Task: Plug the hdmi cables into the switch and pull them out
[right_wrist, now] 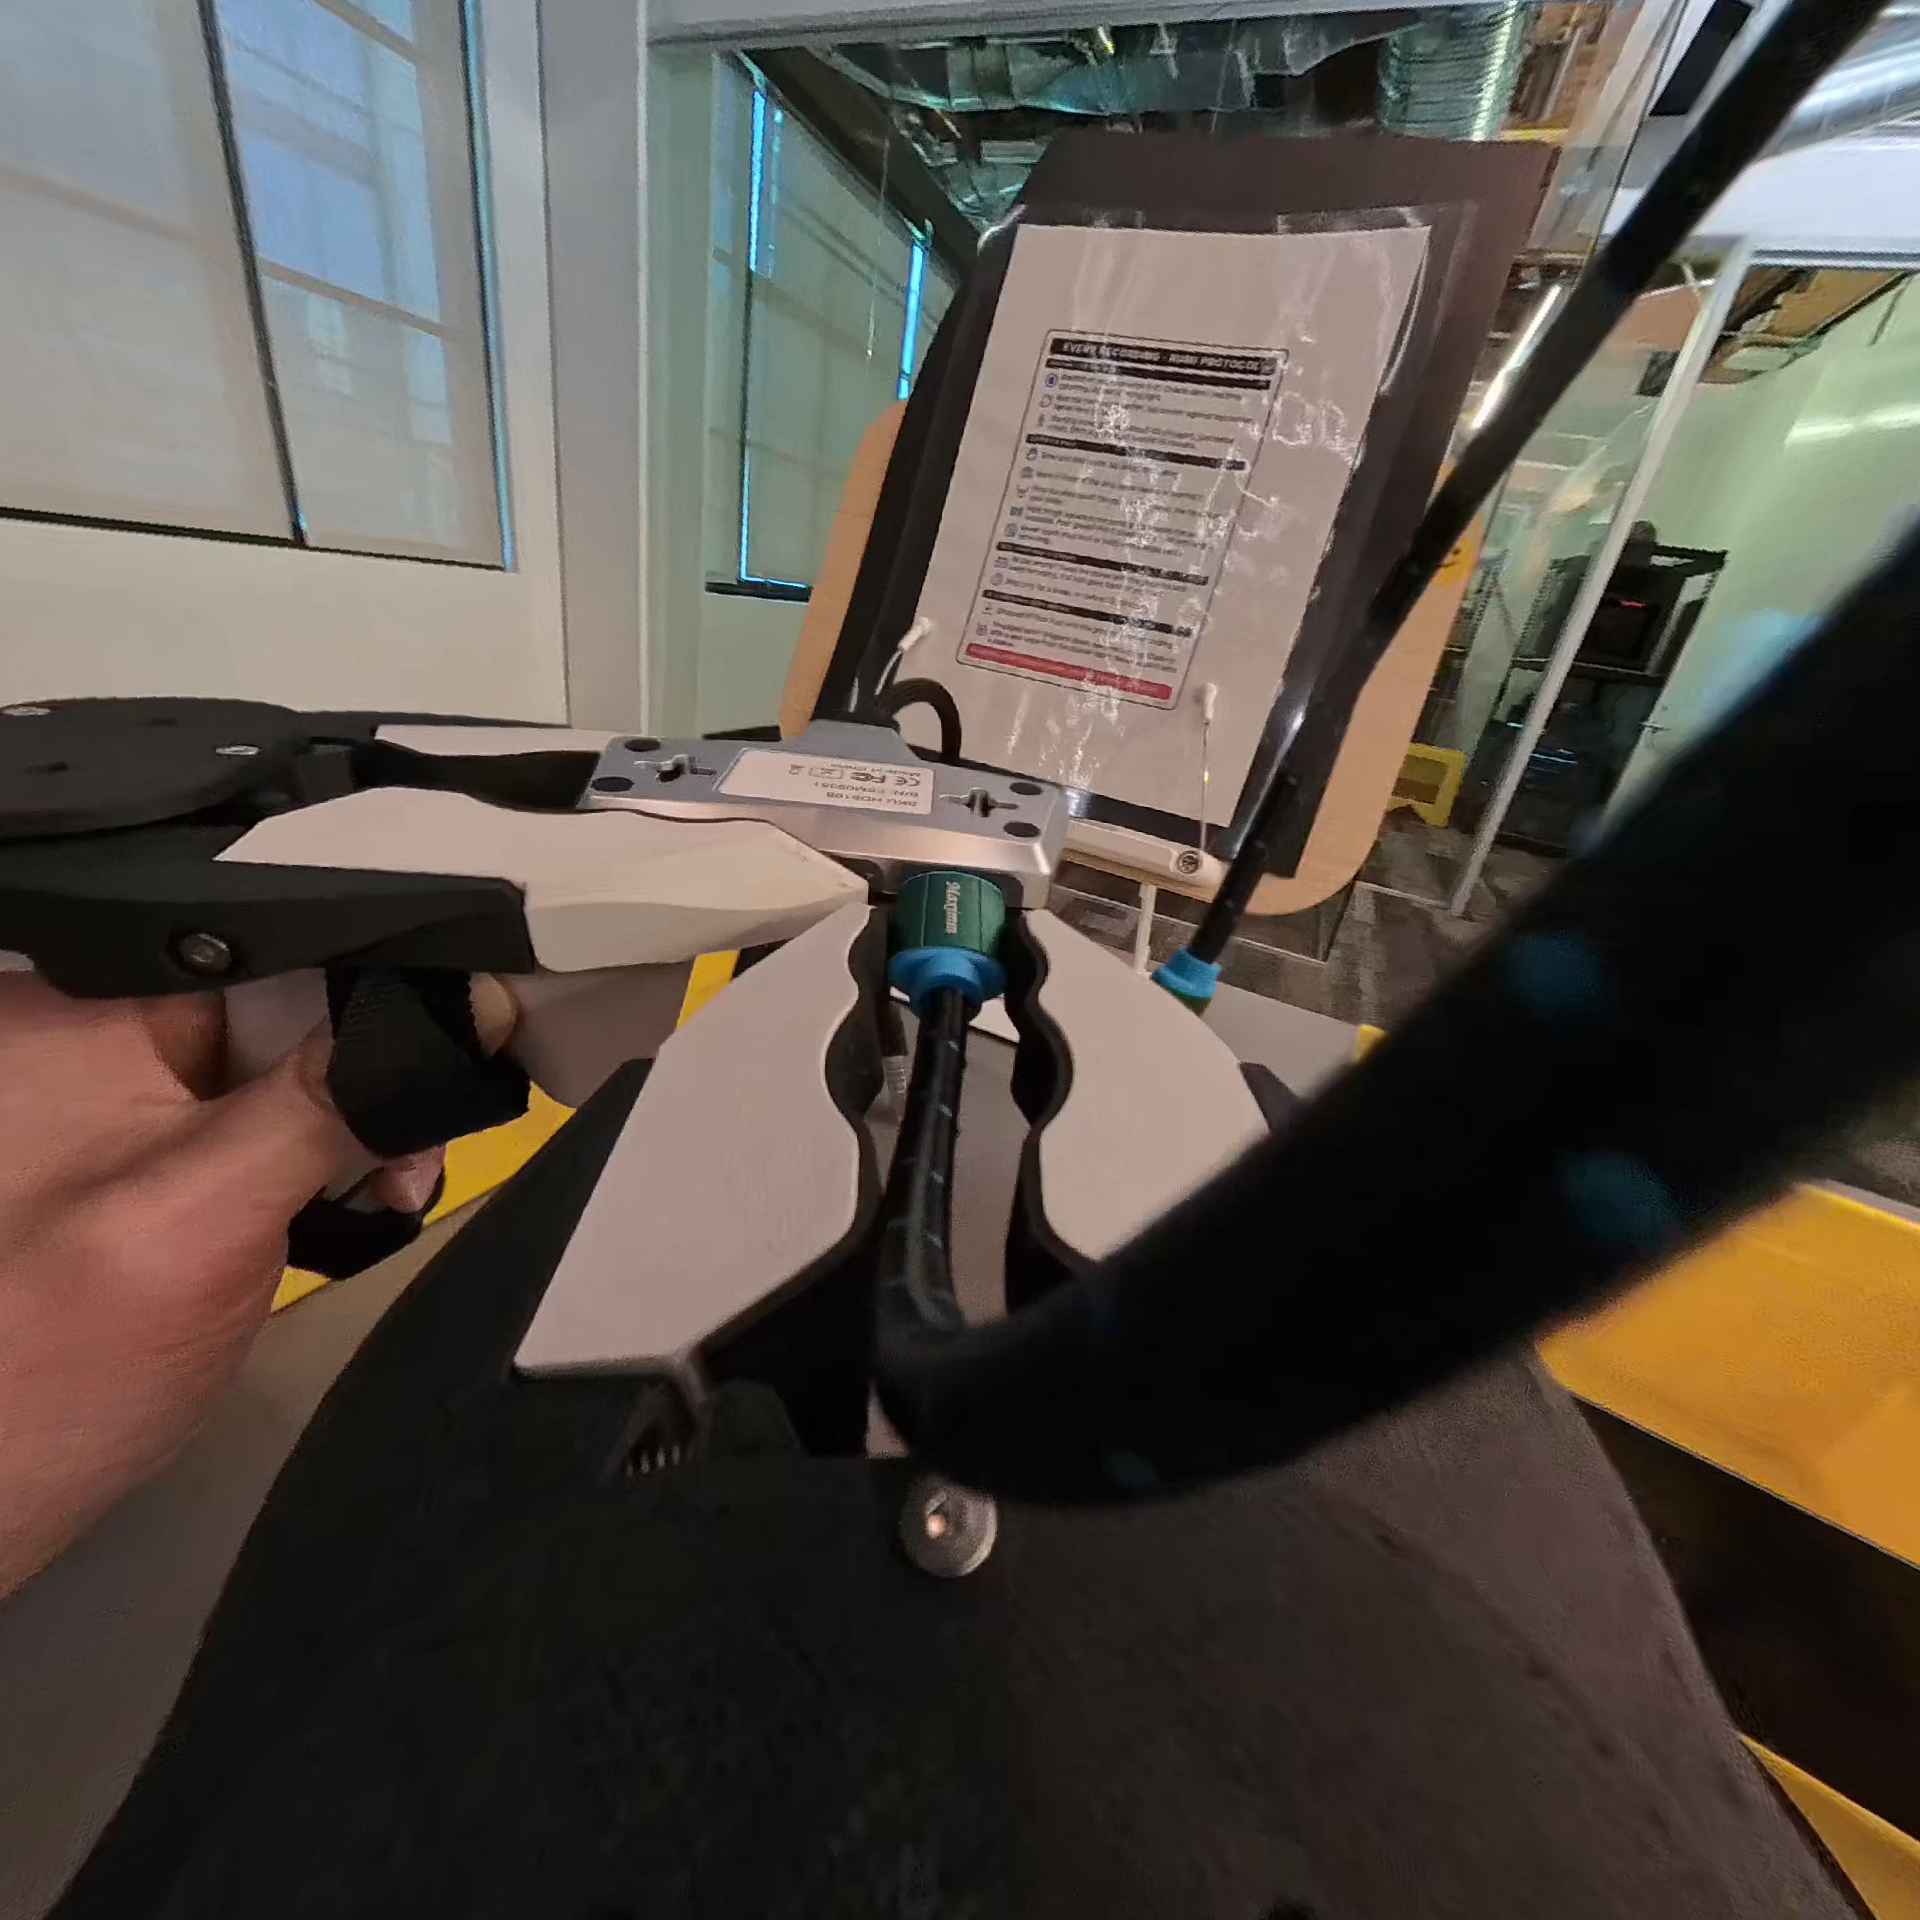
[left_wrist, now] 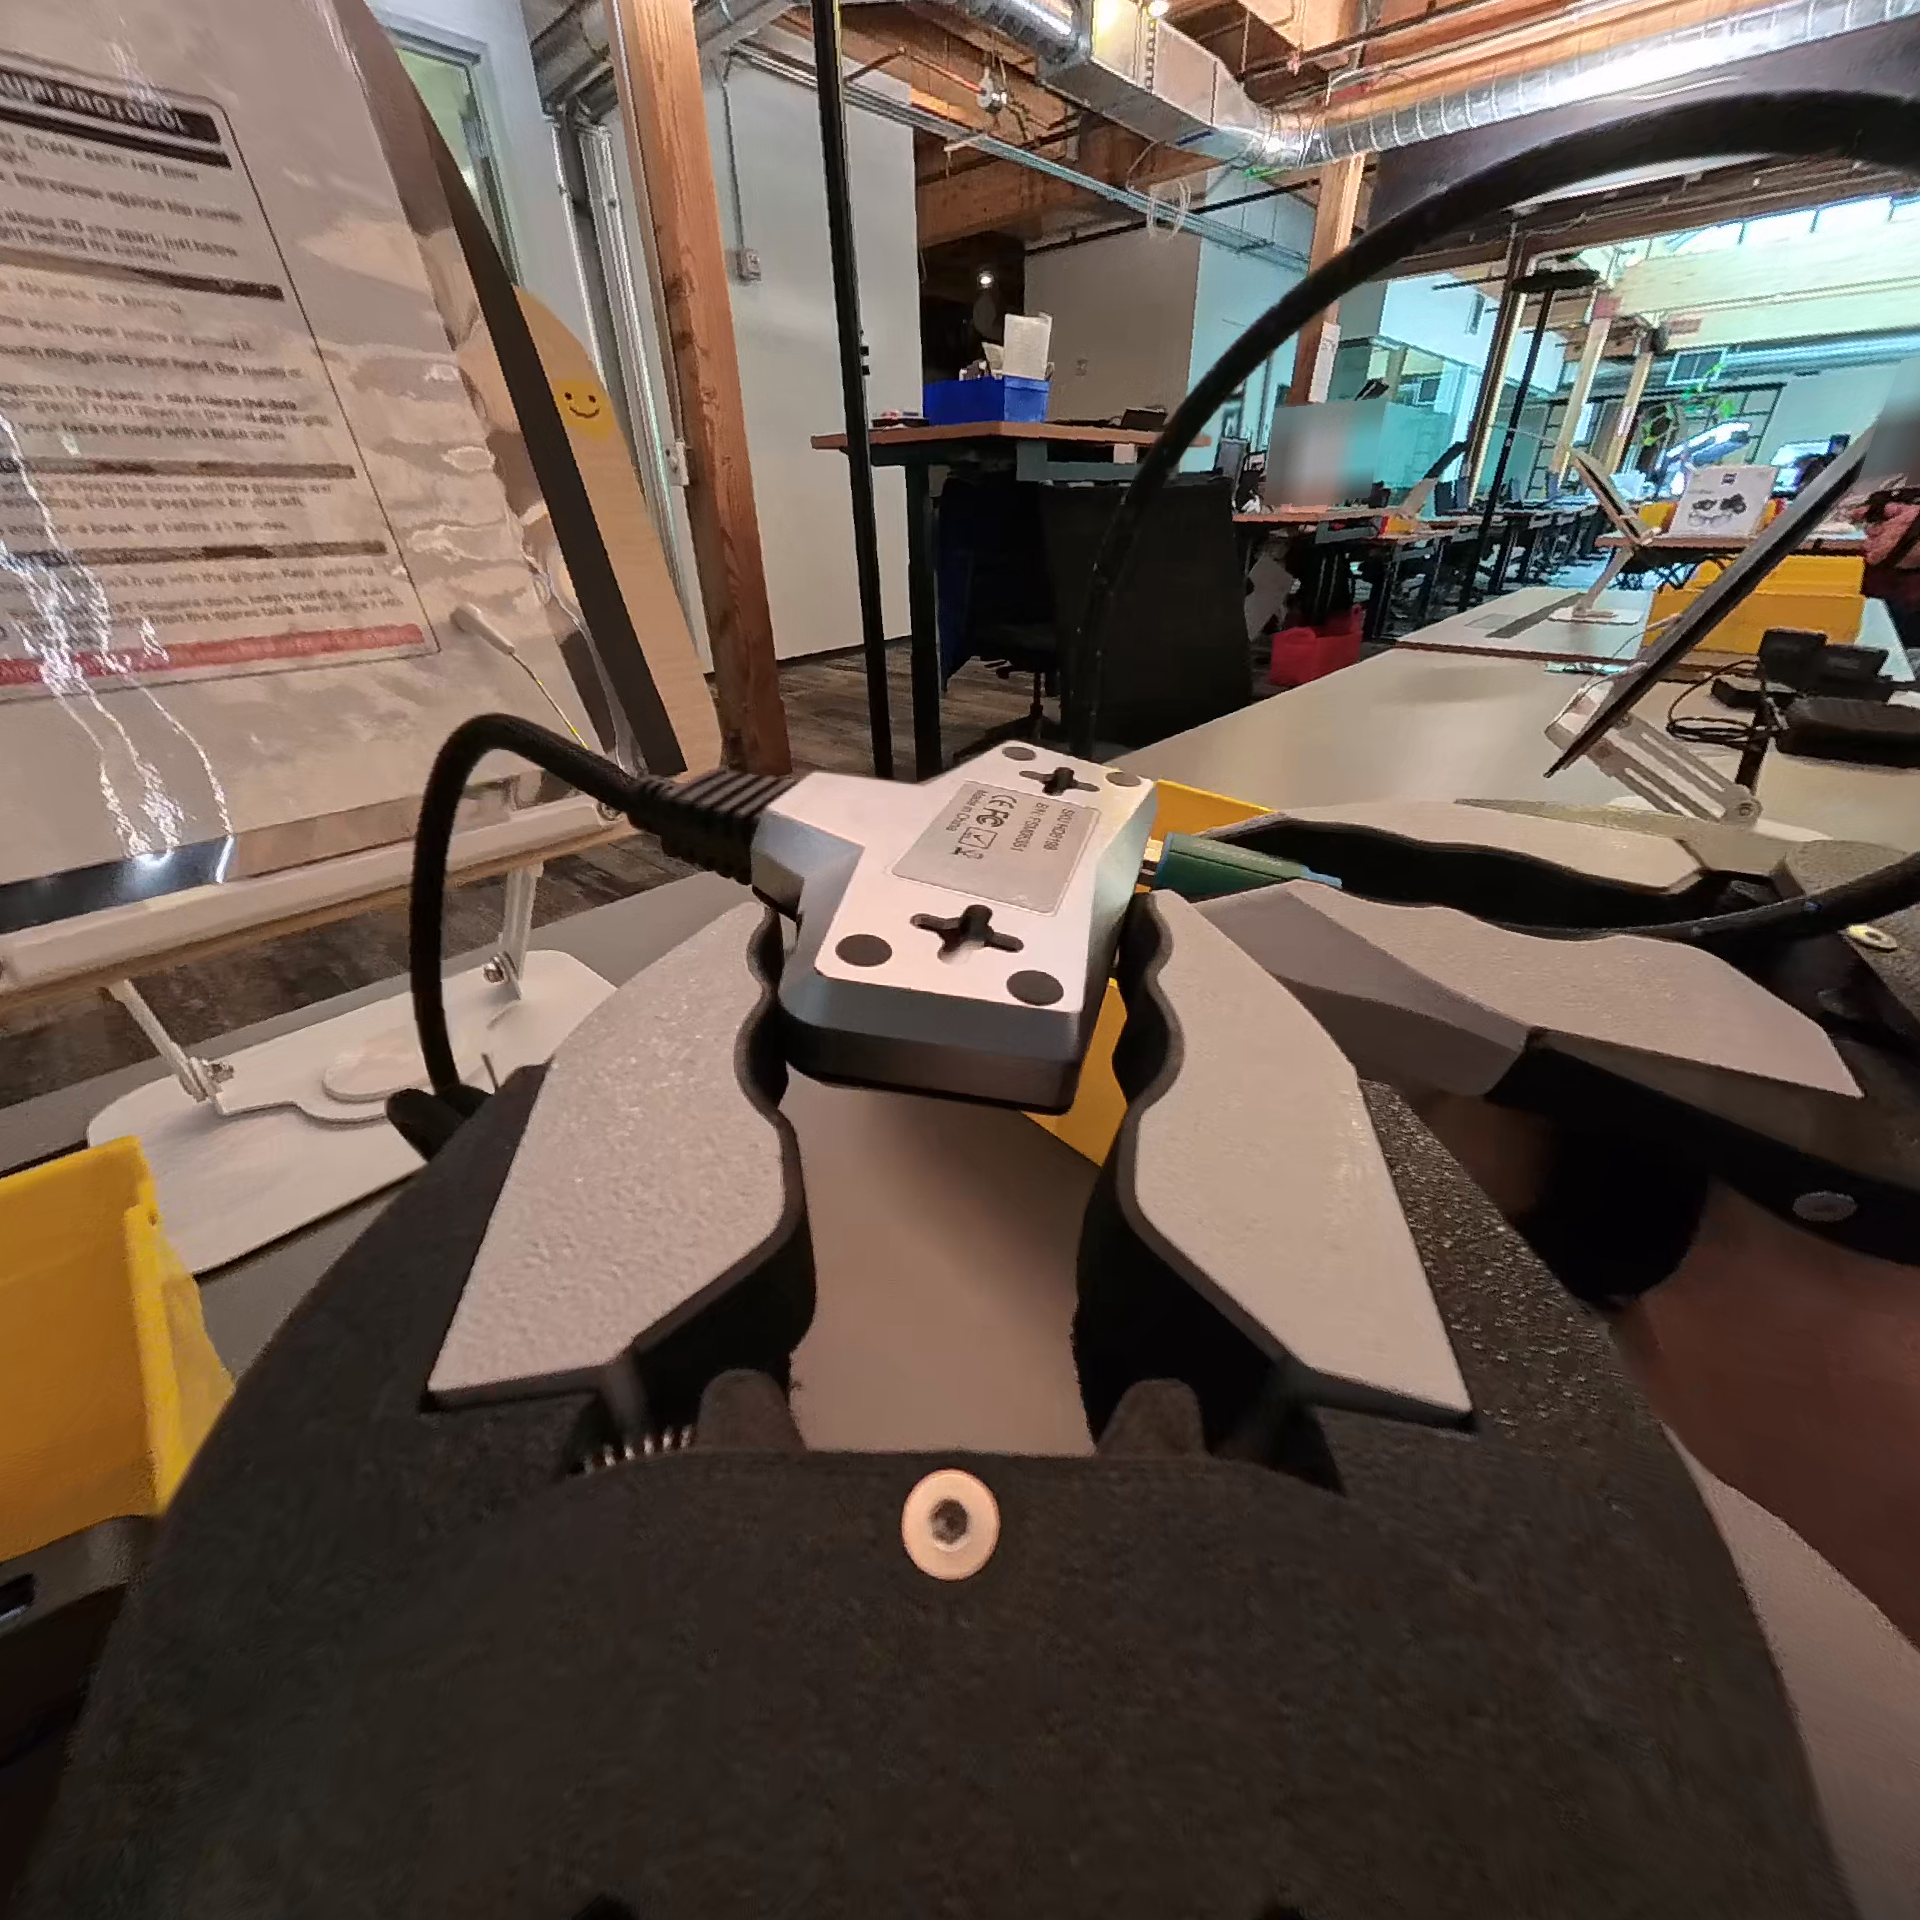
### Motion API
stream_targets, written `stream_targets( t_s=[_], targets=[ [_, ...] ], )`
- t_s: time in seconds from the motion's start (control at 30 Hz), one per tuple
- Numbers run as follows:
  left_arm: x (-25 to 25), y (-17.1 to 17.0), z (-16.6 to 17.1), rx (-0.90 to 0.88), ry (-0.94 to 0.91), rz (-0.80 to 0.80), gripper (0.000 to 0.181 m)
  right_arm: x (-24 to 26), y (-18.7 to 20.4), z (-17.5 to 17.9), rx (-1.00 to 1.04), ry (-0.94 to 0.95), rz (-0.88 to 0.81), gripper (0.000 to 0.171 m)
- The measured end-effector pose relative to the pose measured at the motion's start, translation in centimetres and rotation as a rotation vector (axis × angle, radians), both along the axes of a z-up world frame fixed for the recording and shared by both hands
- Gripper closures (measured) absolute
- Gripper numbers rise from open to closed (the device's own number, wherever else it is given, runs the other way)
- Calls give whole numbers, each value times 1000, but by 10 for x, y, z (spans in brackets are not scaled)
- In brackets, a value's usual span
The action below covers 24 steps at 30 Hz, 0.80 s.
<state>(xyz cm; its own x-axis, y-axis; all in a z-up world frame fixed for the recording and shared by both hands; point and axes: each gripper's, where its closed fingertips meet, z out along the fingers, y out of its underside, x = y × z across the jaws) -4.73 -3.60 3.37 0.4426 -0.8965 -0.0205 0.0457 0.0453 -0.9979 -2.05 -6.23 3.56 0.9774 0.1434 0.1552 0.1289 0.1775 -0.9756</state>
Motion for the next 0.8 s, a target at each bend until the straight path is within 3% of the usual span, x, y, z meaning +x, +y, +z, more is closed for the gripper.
stream_targets(
  t_s=[0.33, 0.5, 0.8],
  targets=[
    [2, -5, 8, 43, -7, 19, 119, 4, -4, 6, 25, -28, -89, 149],
    [4, -9, 8, 30, -41, -14, 119, 3, -9, 11, 78, 79, 4, 151],
    [8, -8, 2, 26, -24, -12, 120, 7, -6, 3, 53, 23, -38, 149]
  ],
)
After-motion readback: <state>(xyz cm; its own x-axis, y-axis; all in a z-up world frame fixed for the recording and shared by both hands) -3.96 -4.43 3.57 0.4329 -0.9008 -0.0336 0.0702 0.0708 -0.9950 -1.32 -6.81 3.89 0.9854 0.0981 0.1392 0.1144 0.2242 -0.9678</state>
